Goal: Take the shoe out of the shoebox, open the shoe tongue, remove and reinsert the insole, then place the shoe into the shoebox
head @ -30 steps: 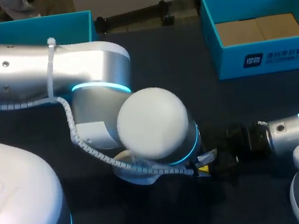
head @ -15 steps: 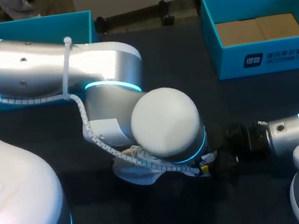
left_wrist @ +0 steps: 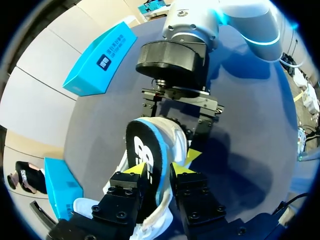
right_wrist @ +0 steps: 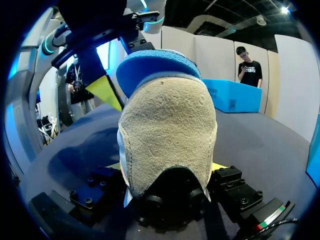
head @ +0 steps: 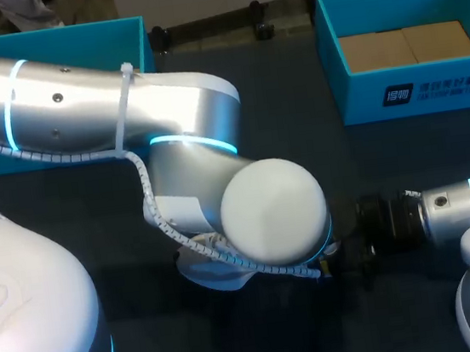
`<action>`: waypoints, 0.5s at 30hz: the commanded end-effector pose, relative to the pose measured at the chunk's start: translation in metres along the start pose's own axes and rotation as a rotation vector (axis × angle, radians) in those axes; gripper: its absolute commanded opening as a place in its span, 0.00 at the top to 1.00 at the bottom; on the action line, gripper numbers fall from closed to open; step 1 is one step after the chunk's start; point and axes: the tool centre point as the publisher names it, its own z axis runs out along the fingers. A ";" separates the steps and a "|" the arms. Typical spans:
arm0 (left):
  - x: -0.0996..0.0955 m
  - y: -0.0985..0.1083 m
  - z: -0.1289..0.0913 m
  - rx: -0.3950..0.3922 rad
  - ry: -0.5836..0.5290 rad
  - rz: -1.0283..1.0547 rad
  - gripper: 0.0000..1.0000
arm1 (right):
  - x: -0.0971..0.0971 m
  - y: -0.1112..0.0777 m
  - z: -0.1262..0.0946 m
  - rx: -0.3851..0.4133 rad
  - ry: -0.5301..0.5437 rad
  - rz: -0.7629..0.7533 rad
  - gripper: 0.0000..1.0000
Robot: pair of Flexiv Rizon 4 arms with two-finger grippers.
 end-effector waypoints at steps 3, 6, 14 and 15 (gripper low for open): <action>0.002 0.002 0.003 0.012 -0.027 -0.010 0.69 | 0.001 0.000 0.001 0.004 0.000 0.000 1.00; 0.000 0.003 0.003 0.015 -0.036 -0.014 0.71 | 0.001 0.000 0.001 0.004 0.000 0.000 1.00; -0.004 0.002 0.007 0.023 -0.059 -0.030 0.74 | 0.001 0.000 0.001 0.004 0.000 0.000 1.00; -0.004 0.001 0.007 0.024 -0.060 -0.031 0.74 | 0.001 0.000 0.001 0.004 0.000 0.000 1.00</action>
